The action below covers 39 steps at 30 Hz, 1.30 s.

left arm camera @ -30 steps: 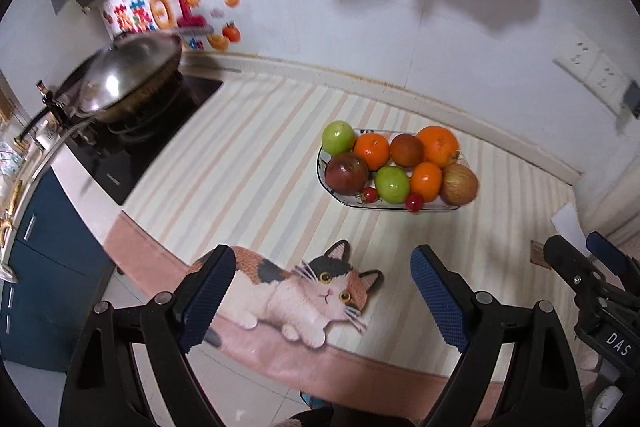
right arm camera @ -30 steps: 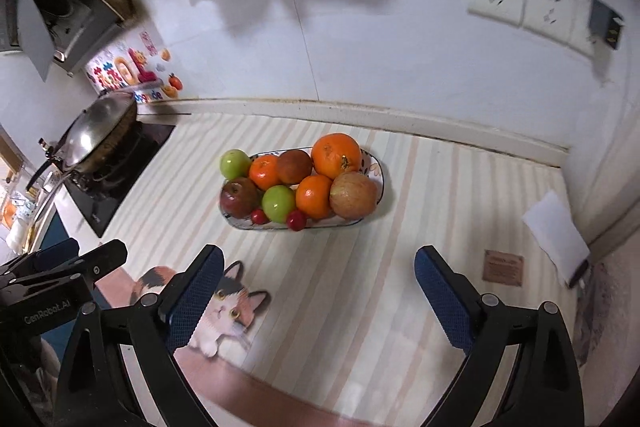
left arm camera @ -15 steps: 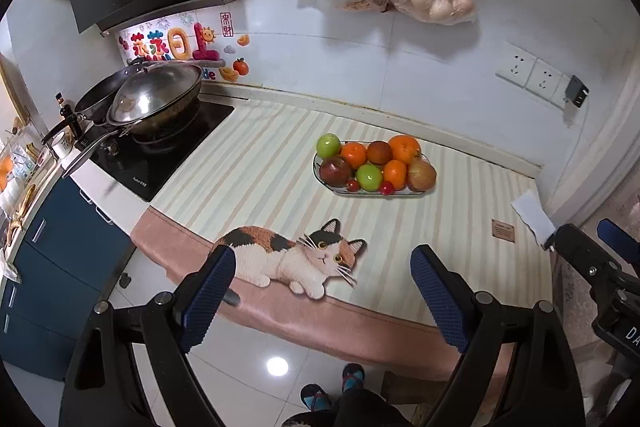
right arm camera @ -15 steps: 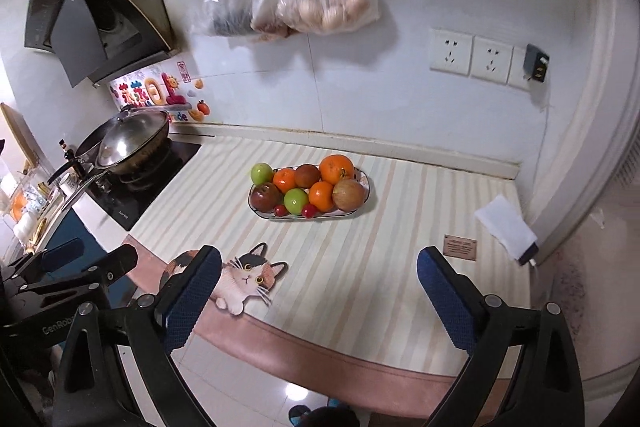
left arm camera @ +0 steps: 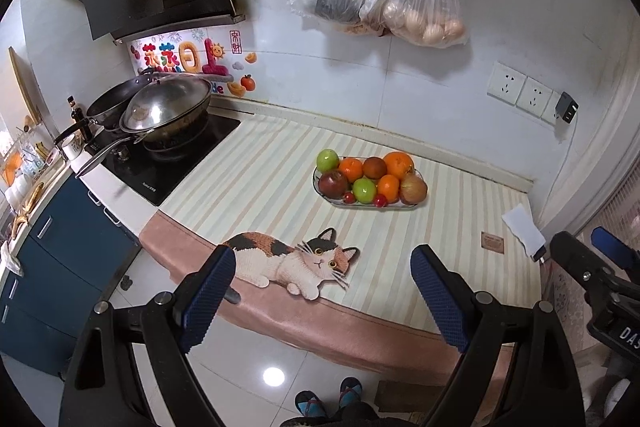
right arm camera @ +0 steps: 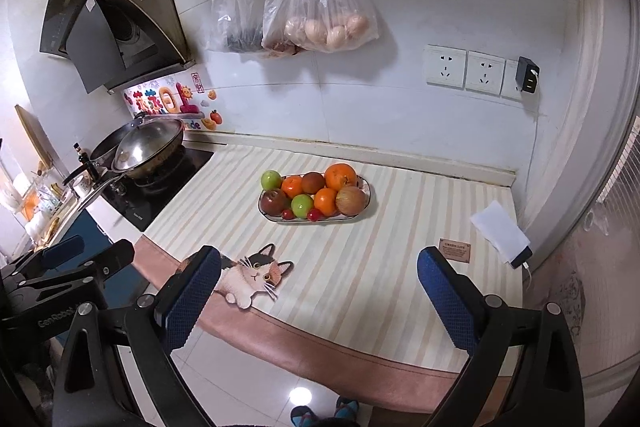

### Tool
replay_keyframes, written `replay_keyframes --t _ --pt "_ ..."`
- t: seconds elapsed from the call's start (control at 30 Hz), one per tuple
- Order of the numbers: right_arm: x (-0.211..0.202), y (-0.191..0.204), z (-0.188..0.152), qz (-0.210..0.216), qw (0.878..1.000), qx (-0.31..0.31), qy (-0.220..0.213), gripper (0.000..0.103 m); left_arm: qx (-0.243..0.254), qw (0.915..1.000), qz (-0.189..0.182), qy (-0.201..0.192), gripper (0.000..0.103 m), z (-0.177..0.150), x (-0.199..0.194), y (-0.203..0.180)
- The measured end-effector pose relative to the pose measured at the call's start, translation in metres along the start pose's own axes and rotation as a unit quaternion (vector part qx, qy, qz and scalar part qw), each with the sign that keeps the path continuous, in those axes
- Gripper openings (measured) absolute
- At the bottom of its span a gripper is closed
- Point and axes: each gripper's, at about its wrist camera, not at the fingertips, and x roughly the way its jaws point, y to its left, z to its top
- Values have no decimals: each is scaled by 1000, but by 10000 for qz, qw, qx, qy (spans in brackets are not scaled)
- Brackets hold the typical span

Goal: Organize fruits

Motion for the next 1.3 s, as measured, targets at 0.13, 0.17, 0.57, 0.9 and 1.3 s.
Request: replay_keyframes --t 0.13,0.17,0.57,0.9,1.3 --pt "20 -9 11 62 10000 25 23 101 -15 10000 -6 -10 100 6 11 -4" --pt "26 -10 15 68 10000 34 47 101 -20 10000 0 -21 102 8 15 -5" --pt "100 -11 53 -38 9999 -46 157 101 -32 9997 189 151 102 37 70 -9" --pt "148 -10 59 -96 9991 -99 389 101 35 9987 329 399 103 46 108 -13" --pt "156 -17 56 -147 9989 -66 439 101 18 9983 310 500 102 46 118 -18"
